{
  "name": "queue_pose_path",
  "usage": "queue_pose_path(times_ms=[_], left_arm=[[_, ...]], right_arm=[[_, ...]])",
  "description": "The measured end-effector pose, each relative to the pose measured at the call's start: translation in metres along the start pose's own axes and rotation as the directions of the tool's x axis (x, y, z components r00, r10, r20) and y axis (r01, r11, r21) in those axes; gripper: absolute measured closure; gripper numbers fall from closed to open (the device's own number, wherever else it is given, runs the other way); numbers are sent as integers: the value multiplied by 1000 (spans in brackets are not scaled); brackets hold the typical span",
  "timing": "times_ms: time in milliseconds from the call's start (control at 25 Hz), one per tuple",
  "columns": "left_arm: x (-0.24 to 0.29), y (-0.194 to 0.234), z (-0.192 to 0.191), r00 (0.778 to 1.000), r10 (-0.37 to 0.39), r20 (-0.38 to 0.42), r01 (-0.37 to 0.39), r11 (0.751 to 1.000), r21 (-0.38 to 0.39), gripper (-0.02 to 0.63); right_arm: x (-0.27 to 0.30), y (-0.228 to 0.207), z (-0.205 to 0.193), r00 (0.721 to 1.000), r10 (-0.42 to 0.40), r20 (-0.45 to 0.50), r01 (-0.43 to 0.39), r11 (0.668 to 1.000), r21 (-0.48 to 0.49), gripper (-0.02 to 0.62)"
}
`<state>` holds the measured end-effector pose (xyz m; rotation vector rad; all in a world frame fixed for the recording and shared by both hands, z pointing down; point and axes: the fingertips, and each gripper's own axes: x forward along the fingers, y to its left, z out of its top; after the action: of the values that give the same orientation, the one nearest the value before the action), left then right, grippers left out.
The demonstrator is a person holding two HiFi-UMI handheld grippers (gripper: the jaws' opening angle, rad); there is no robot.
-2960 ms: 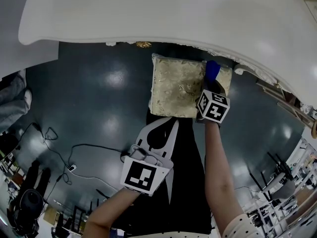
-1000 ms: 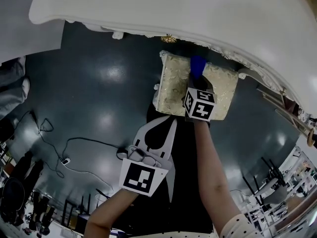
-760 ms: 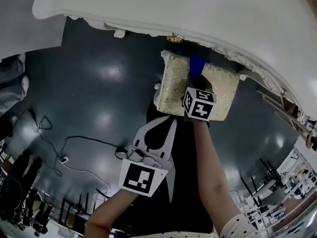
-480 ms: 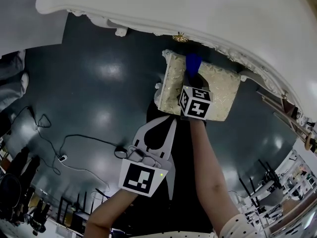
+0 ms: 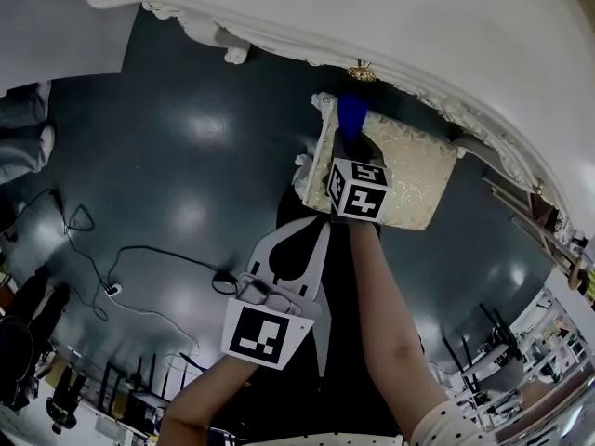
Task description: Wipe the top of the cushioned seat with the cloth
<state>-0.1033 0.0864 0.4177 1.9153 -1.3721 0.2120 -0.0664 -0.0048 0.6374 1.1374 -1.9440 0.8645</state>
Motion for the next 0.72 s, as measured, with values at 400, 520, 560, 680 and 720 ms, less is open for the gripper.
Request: queue_pose_path(times_ms=[400,520,560,680,720], left_arm=[[-10,14,1,999,39,7,-38,999,-21,609],[-11,18,0,999,47,6,-47,999,-25,608],[-11,19,0,999,47,6,-47,999,-24,609],[-8,17,0,999,37,2,-37,999,-21,609],[-6,15,1,1000,31,1,-31,999,-20,609]], right_arm=[[11,34,-1,996,82,-23,-83,996,-43,532],[12,35,-3,996,83,-23,-84,996,-43,532],[13,36,-3,996,86,-24,-87,995,-46,532],[13,36,-3,996,92,-21,-93,994,-49,532],[11,35,-2,996,93,-16,-94,994,-50,532]])
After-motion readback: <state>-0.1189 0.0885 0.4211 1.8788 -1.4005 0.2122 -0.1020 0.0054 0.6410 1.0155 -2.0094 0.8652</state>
